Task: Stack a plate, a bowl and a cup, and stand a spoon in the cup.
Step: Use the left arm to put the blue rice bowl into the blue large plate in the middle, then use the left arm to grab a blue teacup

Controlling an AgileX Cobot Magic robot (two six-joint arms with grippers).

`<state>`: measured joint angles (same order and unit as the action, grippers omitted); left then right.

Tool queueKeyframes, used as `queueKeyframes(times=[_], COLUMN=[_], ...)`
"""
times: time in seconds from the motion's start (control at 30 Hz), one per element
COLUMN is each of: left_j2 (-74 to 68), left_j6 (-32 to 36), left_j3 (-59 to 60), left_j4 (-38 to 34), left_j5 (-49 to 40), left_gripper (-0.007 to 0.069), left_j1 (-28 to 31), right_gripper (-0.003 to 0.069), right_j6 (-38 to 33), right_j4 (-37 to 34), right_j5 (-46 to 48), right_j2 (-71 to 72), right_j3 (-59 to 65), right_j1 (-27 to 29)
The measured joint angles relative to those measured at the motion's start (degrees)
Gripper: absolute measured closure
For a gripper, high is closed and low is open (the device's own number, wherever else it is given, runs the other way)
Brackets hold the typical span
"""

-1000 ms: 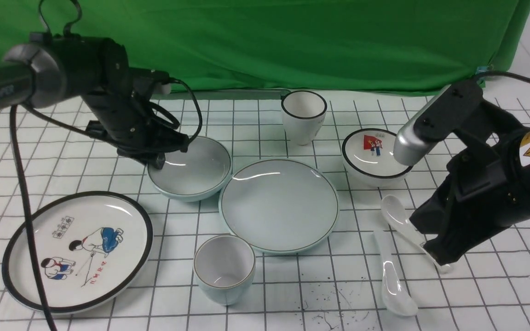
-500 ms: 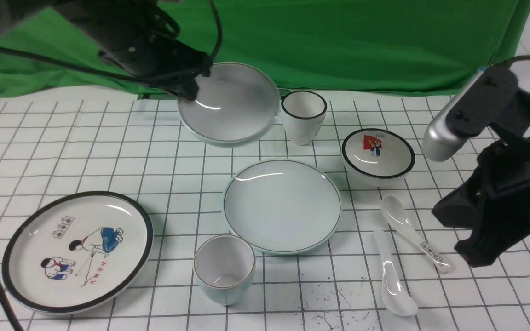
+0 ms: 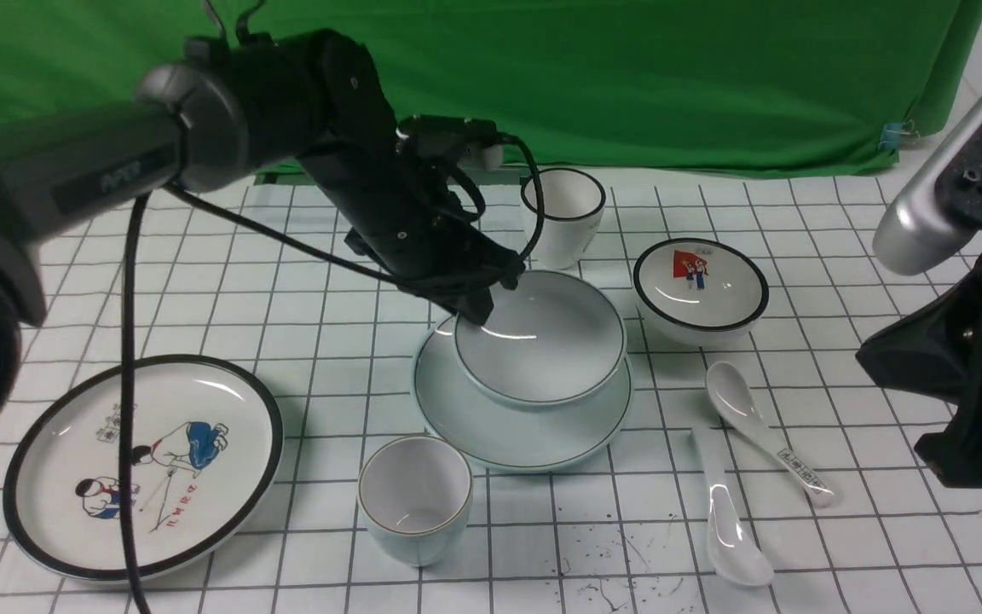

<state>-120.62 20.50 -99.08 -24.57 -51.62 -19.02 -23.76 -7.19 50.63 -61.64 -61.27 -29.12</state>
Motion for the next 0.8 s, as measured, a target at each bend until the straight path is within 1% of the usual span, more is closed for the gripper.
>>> queueKeyframes(times=[0.23, 0.33, 0.37, 0.4, 0.5, 0.57, 0.67, 0.77, 0.8], left_j2=[-2.04, -2.36, -2.36, -2.36, -2.36, -2.09, -0.66, 2.66, 3.84], left_j6=[0.00, -0.23, -0.76, -0.81, -1.48, -2.48, -3.30, -4.81, -5.59], left_j3=[0.00, 0.00, 0.00, 0.00, -1.52, -4.19, -11.31, -19.63, -21.01], left_j4=[0.67, 1.67, 3.07, 3.07, 5.74, 6.91, 8.03, 8.50, 8.78], left_j5=[2.80, 2.86, 2.86, 2.86, 1.12, -1.65, -8.19, -14.82, -15.55], left_gripper=[0.0629, 0.0609, 0.0582, 0.0578, 0.0466, 0.0388, 0.0254, 0.0153, 0.0142], left_j1=[0.06, 0.06, 0.06, 0.06, 0.06, 0.06, 0.06, 0.06, 0.06], right_gripper=[0.0648, 0.0648, 0.0648, 0.0648, 0.0648, 0.0648, 0.0648, 0.0648, 0.0648], right_j6=[0.00, 0.00, 0.00, 0.00, 0.00, 0.00, 0.00, 0.00, 0.00], right_j4=[1.49, 1.70, 2.08, 2.08, 2.90, 3.01, 3.02, 3.08, 3.08], right_j5=[-2.04, -2.89, -3.22, -3.29, -3.50, -3.50, -3.61, -3.88, -3.94], right_j2=[0.00, 0.00, 0.00, 0.00, 0.00, 0.00, 0.00, 0.00, 0.00], right_j3=[0.00, 0.00, 0.00, 0.00, 0.00, 0.00, 0.00, 0.00, 0.00], right_j1=[0.00, 0.00, 0.00, 0.00, 0.00, 0.00, 0.00, 0.00, 0.00])
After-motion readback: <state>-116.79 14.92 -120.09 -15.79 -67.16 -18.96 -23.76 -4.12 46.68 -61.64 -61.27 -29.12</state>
